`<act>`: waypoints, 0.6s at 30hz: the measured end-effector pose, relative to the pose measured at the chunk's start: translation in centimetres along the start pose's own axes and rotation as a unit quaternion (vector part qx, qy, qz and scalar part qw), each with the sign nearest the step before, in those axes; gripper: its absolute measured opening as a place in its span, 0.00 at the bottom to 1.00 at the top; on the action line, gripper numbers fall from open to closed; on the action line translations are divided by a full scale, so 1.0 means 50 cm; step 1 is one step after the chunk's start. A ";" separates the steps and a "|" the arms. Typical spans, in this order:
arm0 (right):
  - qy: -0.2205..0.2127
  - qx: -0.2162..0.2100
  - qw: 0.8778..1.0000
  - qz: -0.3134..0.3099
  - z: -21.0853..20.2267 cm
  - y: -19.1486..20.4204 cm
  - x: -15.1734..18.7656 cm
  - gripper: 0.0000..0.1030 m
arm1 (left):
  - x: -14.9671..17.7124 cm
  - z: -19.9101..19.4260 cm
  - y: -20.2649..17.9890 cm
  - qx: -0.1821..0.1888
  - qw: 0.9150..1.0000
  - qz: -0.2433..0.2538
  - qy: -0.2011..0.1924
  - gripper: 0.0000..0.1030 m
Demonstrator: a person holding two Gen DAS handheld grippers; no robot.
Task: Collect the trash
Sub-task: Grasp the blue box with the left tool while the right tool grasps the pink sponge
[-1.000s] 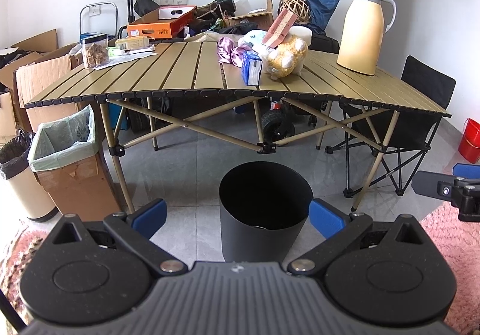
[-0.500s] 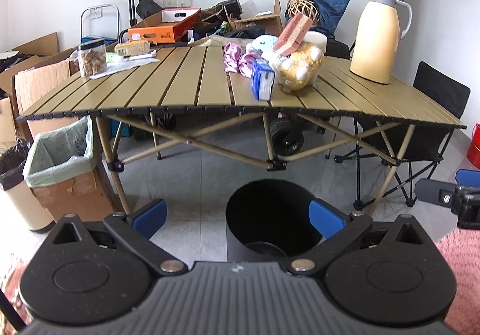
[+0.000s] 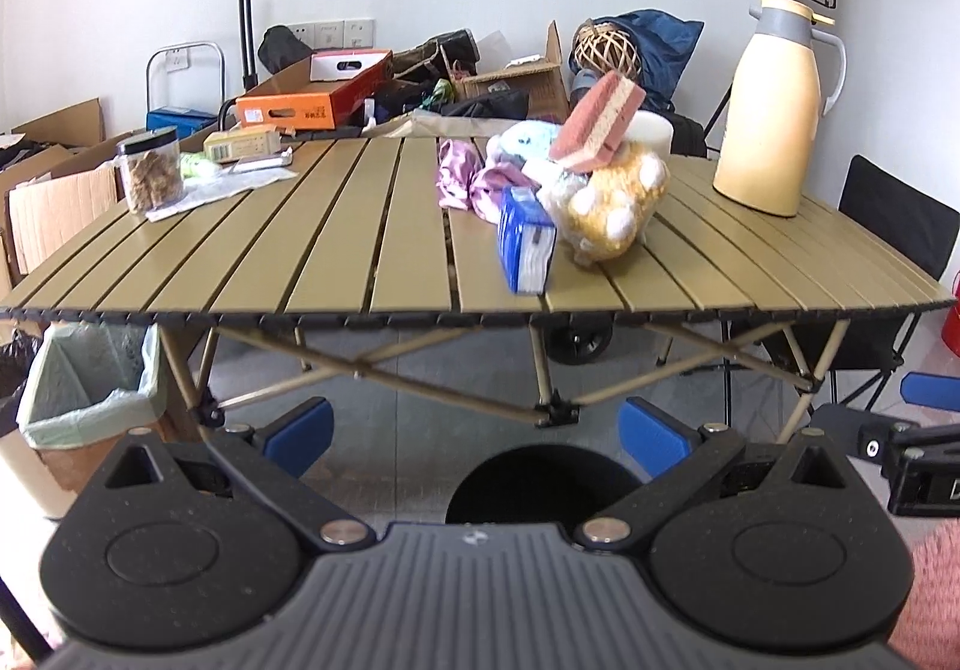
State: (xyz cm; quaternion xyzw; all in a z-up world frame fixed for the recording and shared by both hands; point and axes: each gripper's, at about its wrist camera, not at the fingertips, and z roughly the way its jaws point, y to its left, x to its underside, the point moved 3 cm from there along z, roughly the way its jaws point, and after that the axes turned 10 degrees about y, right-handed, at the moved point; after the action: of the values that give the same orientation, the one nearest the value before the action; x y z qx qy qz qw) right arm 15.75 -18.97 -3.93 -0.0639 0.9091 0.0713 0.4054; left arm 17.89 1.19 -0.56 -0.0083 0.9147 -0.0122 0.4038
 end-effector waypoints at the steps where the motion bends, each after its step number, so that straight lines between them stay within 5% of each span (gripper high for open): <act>1: -0.001 0.000 1.000 0.000 0.007 -0.002 -0.006 1.00 | -0.009 0.006 -0.002 0.000 1.000 0.000 -0.002 1.00; 18: -0.038 0.013 0.999 0.011 0.101 -0.040 -0.120 1.00 | -0.144 0.114 -0.040 0.005 0.999 0.010 -0.035 1.00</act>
State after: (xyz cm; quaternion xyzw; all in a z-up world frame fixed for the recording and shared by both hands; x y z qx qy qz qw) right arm 23.74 -19.68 -2.96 -0.0461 0.8946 0.0667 0.4394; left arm 26.98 -0.70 0.98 0.0023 0.9002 -0.0130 0.4353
